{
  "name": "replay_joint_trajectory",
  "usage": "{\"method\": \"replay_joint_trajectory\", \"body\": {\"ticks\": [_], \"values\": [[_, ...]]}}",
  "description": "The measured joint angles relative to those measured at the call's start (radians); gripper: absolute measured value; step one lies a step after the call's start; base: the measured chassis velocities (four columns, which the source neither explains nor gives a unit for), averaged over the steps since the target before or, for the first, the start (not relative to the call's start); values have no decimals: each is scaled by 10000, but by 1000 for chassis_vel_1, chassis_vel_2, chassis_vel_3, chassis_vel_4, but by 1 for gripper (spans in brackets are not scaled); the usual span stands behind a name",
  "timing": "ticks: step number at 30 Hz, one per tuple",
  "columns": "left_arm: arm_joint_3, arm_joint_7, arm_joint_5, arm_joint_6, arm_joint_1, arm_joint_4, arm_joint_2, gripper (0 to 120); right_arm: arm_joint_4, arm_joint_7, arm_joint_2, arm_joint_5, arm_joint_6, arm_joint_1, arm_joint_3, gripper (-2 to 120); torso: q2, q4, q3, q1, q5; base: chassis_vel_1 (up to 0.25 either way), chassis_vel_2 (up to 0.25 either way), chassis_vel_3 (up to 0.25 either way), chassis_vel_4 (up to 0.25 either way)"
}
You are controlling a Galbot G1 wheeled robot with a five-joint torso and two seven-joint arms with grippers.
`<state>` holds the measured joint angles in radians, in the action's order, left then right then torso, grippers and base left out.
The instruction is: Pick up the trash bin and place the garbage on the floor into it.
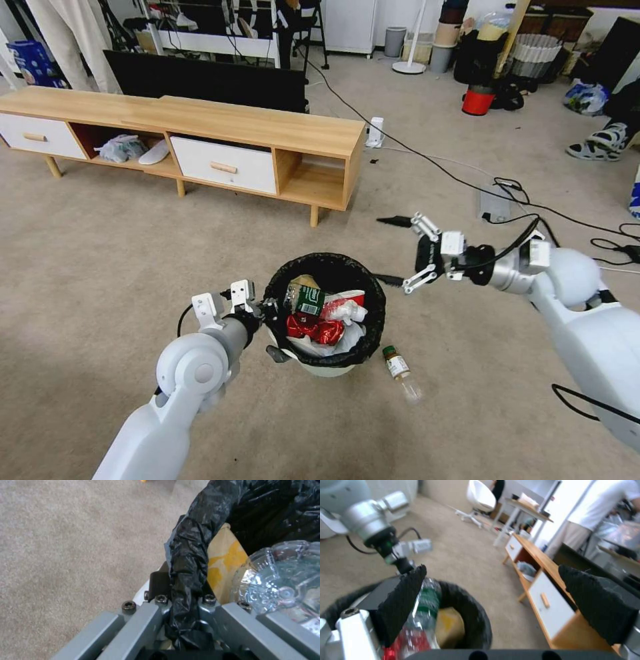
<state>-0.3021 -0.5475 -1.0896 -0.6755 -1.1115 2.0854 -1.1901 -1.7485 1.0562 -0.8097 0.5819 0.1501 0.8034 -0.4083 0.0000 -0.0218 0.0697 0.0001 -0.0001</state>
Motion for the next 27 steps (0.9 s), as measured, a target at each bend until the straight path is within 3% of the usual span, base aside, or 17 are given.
{"method": "replay_joint_trajectory", "body": {"ticks": [5, 8, 16, 19, 23, 27], "values": [[-155, -74, -114, 2, -3, 111, 67, 3, 306, -682, -16, -267, -253, 363, -248, 100, 0, 0, 0, 0, 1, 0, 0, 0, 0], [-250, -110, -158, 3, -17, 176, 103, 3, 600, -2354, -48, -741, -780, 719, -228, 100, 0, 1, 0, 0, 2, 0, 0, 0, 0], [-356, -116, -201, 5, -71, 257, 156, 3, 793, -4661, -22, -704, -2036, 1515, 183, 100, 0, 1, 0, 0, 1, 0, 0, 0, 0], [-417, -116, -252, 7, -70, 299, 199, 3, 807, -6220, -133, -653, -2645, 1985, 531, 100, 0, 1, 0, 0, 0, 0, 0, 0, 0], [-446, -116, -281, 10, -63, 322, 229, 3, 895, -7289, -309, -584, -3036, 2300, 908, 100, 0, 0, 0, 0, 0, 0, 0, 0, 0], [-458, -116, -288, 11, -62, 338, 256, 3, 1080, -7715, -463, -614, -3182, 2531, 1245, 100, 0, 3, -1, -1, -2, 0, 0, 0, 0]]}}
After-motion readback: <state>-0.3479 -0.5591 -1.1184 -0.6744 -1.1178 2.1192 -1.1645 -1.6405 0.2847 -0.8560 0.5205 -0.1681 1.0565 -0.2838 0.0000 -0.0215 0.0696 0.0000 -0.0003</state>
